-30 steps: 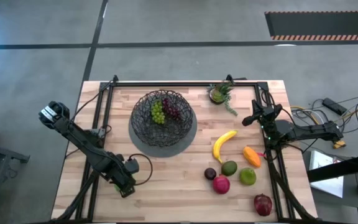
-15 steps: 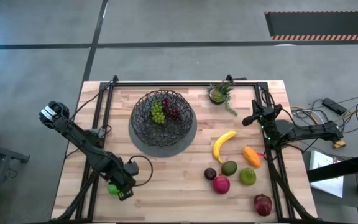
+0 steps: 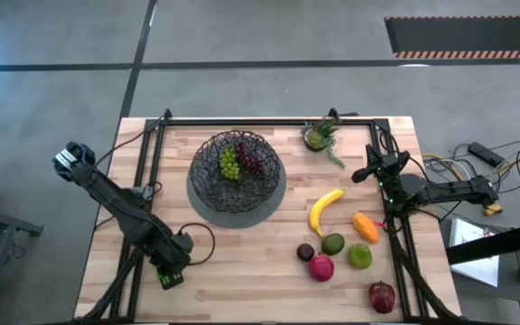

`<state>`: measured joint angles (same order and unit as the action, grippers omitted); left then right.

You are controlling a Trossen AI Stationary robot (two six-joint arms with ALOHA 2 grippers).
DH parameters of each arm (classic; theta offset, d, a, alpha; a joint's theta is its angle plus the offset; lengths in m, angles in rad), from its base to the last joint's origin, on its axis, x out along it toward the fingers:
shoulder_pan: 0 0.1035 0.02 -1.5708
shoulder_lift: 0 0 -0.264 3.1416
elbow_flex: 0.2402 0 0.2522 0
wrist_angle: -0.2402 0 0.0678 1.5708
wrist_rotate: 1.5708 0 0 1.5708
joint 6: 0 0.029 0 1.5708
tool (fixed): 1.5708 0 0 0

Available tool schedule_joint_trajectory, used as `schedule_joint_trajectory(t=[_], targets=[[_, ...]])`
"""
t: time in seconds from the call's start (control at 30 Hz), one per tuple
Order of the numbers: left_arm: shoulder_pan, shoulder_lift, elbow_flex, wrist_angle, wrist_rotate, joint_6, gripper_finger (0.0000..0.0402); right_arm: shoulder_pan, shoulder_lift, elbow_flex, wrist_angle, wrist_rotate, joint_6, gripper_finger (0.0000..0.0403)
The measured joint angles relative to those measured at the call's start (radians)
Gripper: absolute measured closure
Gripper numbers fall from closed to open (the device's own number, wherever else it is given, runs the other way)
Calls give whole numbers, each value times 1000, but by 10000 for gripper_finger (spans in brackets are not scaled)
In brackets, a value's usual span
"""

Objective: Build produce basket
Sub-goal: Put the apple into the basket

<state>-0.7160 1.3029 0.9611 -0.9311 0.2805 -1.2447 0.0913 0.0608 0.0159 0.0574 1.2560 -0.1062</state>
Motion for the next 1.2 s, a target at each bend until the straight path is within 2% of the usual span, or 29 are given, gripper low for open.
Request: schedule_joint_trajectory(t=[0.2,0.37,0.53,0.93,1.2], targets=[[-26,-31,-14,2,-2,131,299,0,0,0,0,0,0,394],[-28,14,-24,1,-5,208,290,0,0,0,0,0,0,394],[-28,71,-23,6,-5,216,311,0,0,0,0,0,0,394],[-32,138,-3,6,-5,239,395,0,0,0,0,0,0,394],[-32,116,24,3,-5,237,400,0,0,0,0,0,0,394]])
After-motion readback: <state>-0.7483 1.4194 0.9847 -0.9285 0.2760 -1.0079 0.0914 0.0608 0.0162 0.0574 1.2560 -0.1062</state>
